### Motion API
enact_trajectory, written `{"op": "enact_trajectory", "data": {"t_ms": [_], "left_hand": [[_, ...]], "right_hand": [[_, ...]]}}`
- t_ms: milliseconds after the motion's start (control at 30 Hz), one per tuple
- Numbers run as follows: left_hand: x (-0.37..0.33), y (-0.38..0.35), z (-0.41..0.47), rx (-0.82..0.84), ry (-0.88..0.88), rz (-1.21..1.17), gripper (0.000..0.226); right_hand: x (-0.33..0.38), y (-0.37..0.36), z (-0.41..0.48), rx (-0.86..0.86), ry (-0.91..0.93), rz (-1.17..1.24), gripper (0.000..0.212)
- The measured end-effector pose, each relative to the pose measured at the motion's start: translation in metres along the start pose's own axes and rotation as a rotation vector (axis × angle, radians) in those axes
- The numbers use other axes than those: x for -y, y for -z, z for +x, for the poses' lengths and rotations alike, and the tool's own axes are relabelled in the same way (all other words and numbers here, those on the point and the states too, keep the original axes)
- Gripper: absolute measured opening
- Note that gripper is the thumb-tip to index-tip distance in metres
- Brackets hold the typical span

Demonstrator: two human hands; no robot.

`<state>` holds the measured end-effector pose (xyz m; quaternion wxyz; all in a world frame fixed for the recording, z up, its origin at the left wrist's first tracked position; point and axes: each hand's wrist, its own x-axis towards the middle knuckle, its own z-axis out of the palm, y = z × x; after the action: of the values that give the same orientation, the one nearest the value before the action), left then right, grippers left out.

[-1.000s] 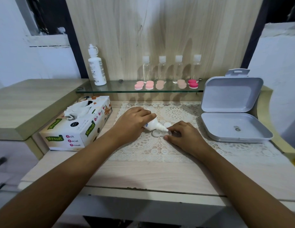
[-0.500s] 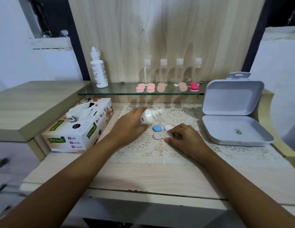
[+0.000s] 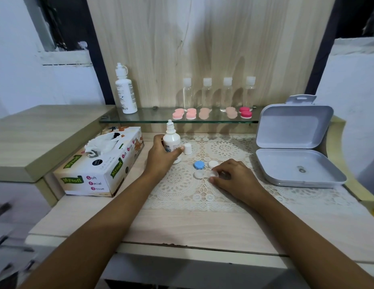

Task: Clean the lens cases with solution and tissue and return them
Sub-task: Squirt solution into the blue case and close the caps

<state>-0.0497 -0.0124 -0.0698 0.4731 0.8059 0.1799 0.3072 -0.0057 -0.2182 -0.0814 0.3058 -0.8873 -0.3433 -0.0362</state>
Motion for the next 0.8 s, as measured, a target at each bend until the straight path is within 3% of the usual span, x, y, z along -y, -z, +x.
{"op": "enact_trajectory", "data": {"t_ms": [167,267,400,567,667,800], "left_hand": [[-0.001,0.001,0.000,0.011,-0.006,0.016,0.070],[-0.006,-0.001,-0.010,-0.157,-0.056,0.085,0.083],[-0.021,-0.009,-0.026,-0.314,-0.290,0.150,0.057],[-0.041,-0.022,-0.039,-0.041,-0.402,0.144,0.024],[-0.041,-0.031,-0.031,0.151,-0.281,0.319,0.031],[-0.035,-0.037,-0.020,0.261,-0.146,0.583,0.044]], "right_hand": [[-0.001,0.000,0.000,0.008,-0.006,-0.014,0.030],[0.000,0.000,0.000,0.010,-0.005,-0.015,0.030],[0.000,0.000,0.000,0.012,-0.005,-0.027,0.031],[0.000,-0.001,0.001,0.009,-0.002,-0.022,0.031],[0.000,-0.001,0.000,0.001,0.002,-0.021,0.028],[0.000,-0.001,0.000,-0.002,-0.005,-0.006,0.028]]}}
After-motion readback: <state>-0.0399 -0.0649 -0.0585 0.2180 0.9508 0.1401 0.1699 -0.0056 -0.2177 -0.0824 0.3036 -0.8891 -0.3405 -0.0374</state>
